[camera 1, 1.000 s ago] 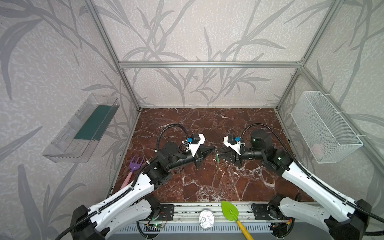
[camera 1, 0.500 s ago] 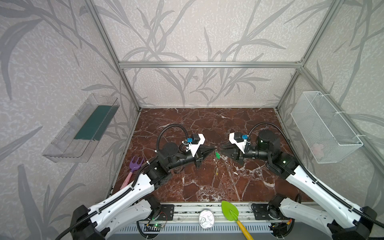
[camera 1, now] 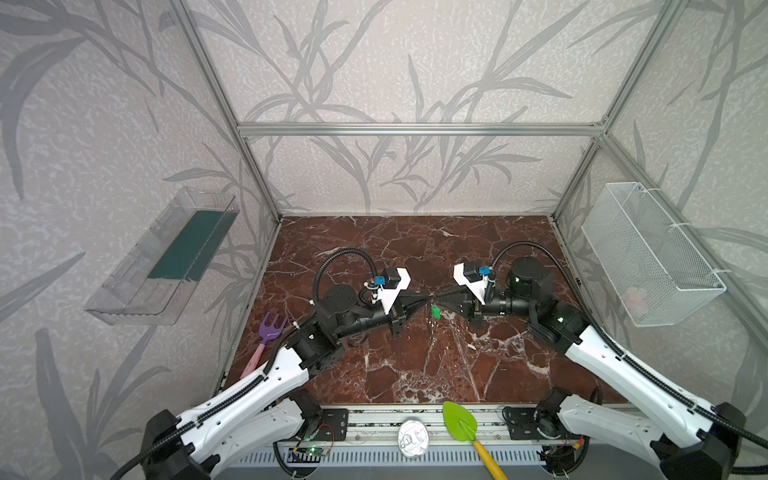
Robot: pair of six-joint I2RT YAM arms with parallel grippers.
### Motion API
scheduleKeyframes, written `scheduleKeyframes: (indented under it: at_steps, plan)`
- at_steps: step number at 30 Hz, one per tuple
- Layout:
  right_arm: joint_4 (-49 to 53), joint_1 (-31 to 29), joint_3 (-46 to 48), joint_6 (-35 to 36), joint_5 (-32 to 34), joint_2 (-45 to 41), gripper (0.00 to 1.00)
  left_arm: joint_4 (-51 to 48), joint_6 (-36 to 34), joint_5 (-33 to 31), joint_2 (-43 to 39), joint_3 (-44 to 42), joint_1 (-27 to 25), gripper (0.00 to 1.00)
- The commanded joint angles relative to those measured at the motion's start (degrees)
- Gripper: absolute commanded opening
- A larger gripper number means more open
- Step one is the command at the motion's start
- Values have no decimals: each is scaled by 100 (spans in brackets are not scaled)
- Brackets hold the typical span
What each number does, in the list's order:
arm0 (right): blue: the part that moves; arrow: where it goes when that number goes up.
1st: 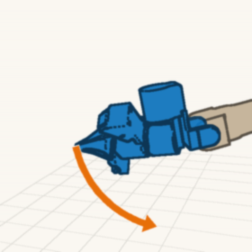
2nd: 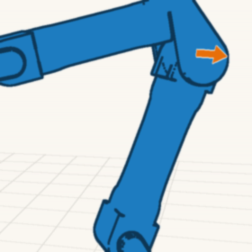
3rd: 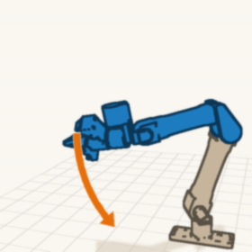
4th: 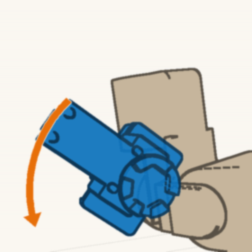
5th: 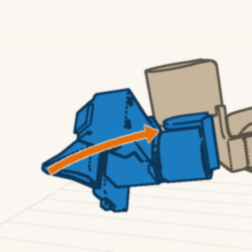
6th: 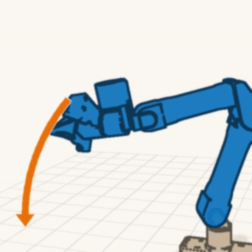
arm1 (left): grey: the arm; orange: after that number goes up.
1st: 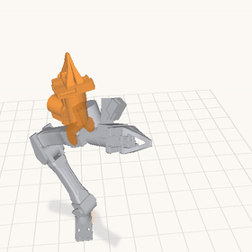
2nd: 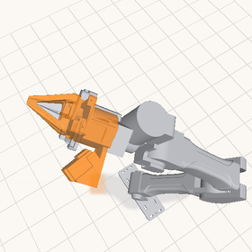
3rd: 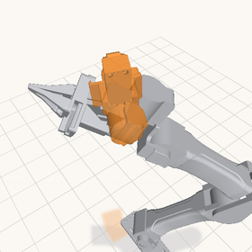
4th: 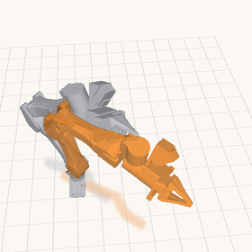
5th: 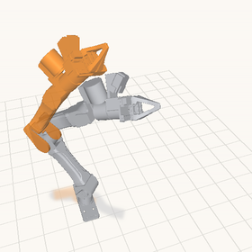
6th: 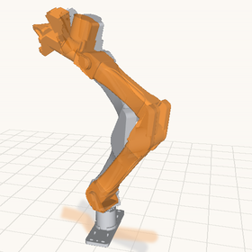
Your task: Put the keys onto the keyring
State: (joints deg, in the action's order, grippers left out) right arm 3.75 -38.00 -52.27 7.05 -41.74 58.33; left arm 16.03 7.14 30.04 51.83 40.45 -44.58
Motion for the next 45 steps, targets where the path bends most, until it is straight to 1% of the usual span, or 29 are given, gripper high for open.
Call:
scheduleKeyframes:
  at_steps: [1,5,7,11,15,17,21,25,28,31,33,38,41,45]
  plan:
    - [-147,-54,-108,-27,-133,55,9,297,50,93,-37,32,-17,0]
    - [-155,-104,-151,-4,-151,107,5,277,44,137,-11,53,-16,0]
    - [-149,-127,-169,14,-142,126,0,260,52,160,13,59,-16,0]
    - [-30,-140,-227,111,-21,139,0,119,50,139,37,70,-20,0]
    - [504,-132,-412,508,324,118,0,-300,-40,-230,-60,121,-16,0]
    - [896,-131,-562,760,499,134,0,-587,-110,-493,-184,167,-18,6]
    - [1516,-132,-873,1182,780,207,0,-1158,-360,-884,-471,293,-16,12]
    - [2091,-141,-1243,1567,965,353,0,-1804,-623,-1219,-699,526,-20,15]
    - [2416,-159,-1488,1933,1018,457,0,-2094,-767,-1324,-822,636,-16,15]
    - [2585,-271,-1630,2498,981,503,0,-2188,-861,-1199,-826,747,-16,15]
    - [2505,-410,-1629,2854,1129,504,0,-2183,-875,-982,-755,828,-17,16]
    - [2454,-678,-1784,3384,1585,750,0,-2152,-854,-347,-447,995,-35,17]
    - [2445,-904,-1841,3571,1826,899,0,-2159,-860,-318,-312,1047,-51,17]
    - [2598,-942,-2047,3532,1802,1113,0,-2259,-854,-192,-208,1096,-75,18]
